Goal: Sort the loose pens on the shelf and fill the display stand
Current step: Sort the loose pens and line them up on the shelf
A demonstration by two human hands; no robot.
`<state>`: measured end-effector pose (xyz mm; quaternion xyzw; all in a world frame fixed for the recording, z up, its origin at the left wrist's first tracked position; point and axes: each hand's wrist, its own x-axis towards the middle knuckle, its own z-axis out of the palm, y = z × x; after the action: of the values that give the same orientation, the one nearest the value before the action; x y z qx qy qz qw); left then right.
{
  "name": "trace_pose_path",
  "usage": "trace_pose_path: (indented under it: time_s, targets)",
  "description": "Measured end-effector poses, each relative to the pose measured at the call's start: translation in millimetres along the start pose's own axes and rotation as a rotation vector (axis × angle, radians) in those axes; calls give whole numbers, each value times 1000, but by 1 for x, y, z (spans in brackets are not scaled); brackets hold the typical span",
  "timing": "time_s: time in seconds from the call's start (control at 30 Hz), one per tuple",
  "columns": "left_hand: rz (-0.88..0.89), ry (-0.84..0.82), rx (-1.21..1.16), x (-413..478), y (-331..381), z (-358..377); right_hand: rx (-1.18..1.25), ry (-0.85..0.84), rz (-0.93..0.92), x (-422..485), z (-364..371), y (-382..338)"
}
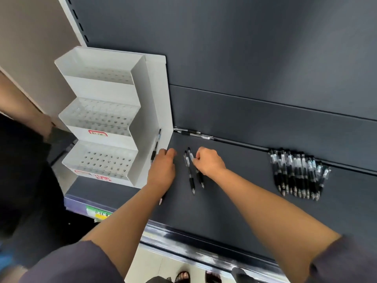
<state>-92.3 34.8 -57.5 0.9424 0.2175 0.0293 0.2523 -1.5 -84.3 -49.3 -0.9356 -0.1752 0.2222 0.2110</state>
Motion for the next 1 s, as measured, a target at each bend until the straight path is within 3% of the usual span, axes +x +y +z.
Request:
trace_pose_path:
  time_s: [0.23, 0.4, 0.57, 0.67, 0.73, 0.8, 0.87, 1.0]
  targets:
    - [-115, -94, 111, -6, -20, 1, -328, -35, 34, -8, 14, -20]
    - [-105, -111, 163, -7, -16, -1, -346, -23, 58, -11, 22, -23]
    - [12, -158, 351, -11, -8, 6, -399, -31, 48, -13, 25, -22]
    - [33, -177, 321, -7, -9, 8, -386, -44, 90, -16, 22, -16]
    - [-50, -217, 18, 2, -8, 7, -323, -48, 123, -18, 17, -9]
    - [-238, -307, -564, 7, -2, 3, -218, -66, 152, -19, 8, -4]
    - [-371, -403, -965, 10, 3, -1, -102, -105, 179, -19, -1, 3]
    - [-358, -540, -1124, 13, 13, -6, 167, -107, 252, -19, -13, 20]
